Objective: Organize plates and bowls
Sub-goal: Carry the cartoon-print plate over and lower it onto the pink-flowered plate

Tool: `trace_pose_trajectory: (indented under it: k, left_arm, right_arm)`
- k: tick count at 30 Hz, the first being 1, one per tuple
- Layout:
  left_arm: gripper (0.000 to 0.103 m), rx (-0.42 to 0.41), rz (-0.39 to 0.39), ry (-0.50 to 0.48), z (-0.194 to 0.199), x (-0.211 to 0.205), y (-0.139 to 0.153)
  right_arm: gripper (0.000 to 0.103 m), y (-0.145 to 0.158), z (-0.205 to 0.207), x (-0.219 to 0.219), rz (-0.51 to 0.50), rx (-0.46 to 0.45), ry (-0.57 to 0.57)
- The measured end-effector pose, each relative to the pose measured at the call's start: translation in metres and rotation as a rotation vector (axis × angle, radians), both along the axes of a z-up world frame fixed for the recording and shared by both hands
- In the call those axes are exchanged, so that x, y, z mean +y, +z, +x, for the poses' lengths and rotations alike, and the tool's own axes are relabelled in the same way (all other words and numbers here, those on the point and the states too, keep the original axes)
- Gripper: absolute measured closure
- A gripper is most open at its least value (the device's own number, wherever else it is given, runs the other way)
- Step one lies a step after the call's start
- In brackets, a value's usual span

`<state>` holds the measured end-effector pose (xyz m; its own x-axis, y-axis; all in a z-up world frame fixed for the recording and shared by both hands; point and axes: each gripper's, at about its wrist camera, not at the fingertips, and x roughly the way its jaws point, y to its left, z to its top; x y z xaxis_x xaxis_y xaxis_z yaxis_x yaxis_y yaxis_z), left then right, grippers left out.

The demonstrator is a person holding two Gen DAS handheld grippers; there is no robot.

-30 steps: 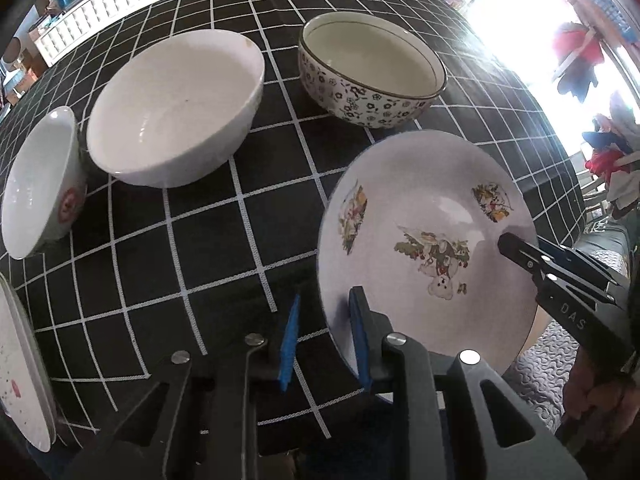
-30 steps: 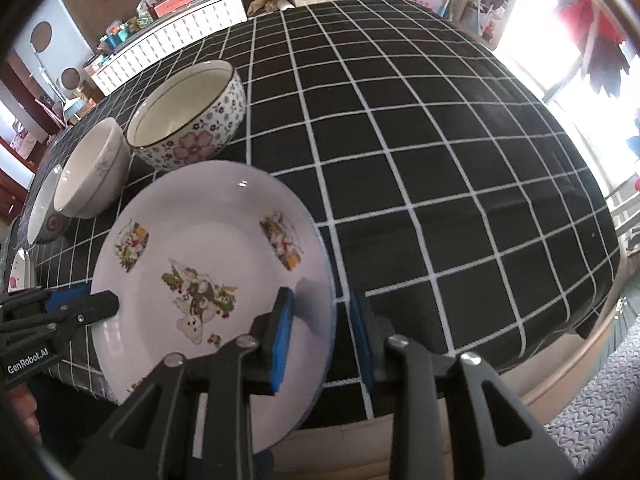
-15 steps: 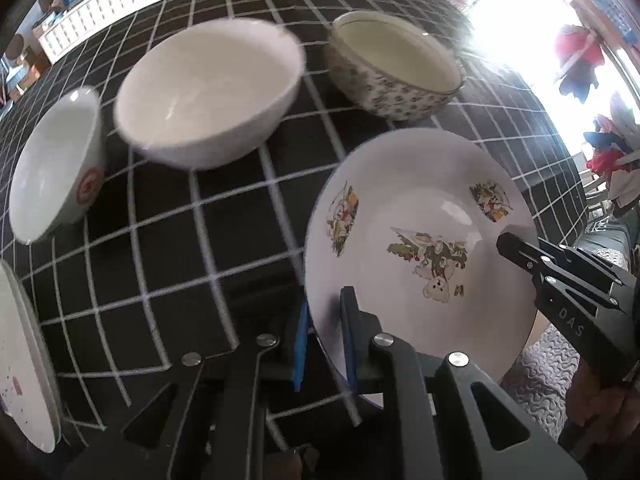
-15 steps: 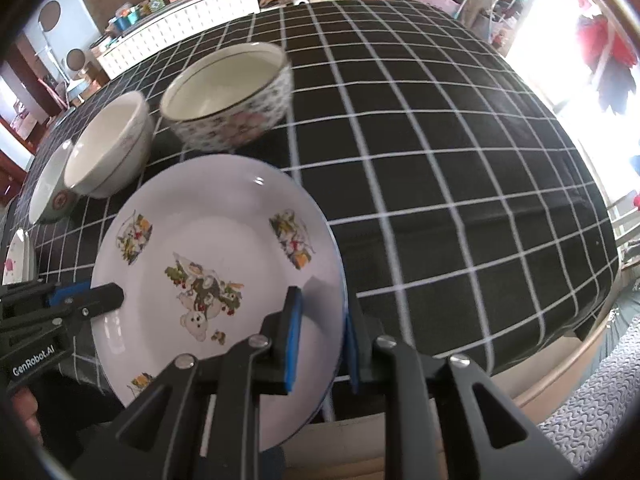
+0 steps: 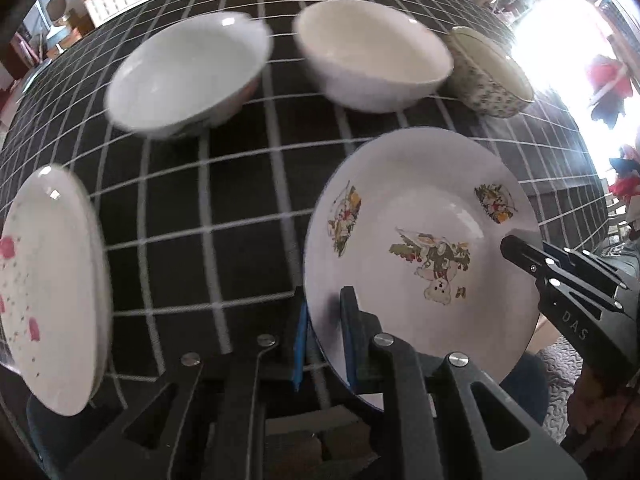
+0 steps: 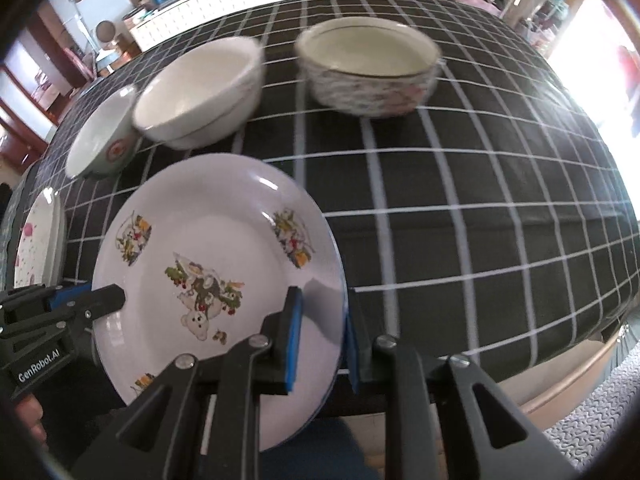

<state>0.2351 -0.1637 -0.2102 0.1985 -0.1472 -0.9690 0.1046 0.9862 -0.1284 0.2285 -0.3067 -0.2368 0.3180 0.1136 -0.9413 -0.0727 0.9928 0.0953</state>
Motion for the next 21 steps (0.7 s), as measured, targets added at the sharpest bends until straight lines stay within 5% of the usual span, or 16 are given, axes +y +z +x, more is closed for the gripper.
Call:
trace_pose_trajectory:
  k: [4, 21]
  left_arm:
    - [0.088, -0.017, 0.034, 0.013, -0.010, 0.020, -0.002]
    - [0.089, -0.039, -0.065, 0.114, -0.019, 0.101, 0.016]
  right_arm:
    - [0.080, 0.001, -0.001, 0.026, -0.010, -0.001, 0.025]
    - [0.080, 0.032, -0.010, 0.115, -0.057, -0.066, 0.083]
